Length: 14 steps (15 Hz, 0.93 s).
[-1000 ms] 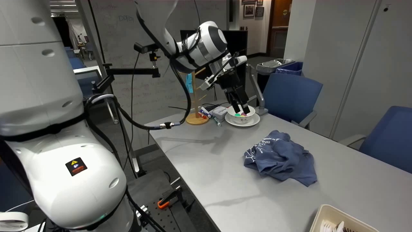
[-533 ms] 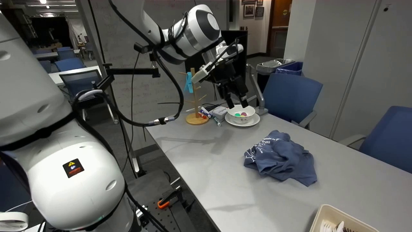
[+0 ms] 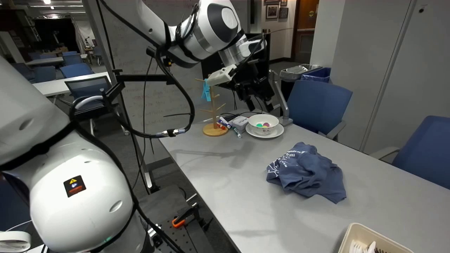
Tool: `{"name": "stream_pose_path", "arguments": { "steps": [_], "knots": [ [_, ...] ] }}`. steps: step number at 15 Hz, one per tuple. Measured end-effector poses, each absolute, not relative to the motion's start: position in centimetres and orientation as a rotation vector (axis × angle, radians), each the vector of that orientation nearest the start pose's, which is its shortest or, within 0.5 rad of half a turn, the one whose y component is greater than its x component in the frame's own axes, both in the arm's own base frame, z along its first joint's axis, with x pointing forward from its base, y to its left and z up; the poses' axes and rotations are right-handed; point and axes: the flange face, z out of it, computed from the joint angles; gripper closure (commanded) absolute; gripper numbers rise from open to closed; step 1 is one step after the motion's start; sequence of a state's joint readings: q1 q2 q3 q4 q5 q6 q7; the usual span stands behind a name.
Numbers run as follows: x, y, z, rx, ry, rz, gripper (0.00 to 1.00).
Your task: Fold up the blue T Shirt on the table.
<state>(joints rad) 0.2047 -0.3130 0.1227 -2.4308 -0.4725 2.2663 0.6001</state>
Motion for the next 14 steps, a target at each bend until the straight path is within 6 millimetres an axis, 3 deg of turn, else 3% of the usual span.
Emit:
{"name": "stream_pose_path", "arguments": {
  "steps": [4,14],
  "knots": [
    [43.05,12.94,44.17,-3.295,0.021,-0.609,0.00],
    [42.68,12.69,44.08,-3.287,0.027,-0.616,0.00]
  ]
}}
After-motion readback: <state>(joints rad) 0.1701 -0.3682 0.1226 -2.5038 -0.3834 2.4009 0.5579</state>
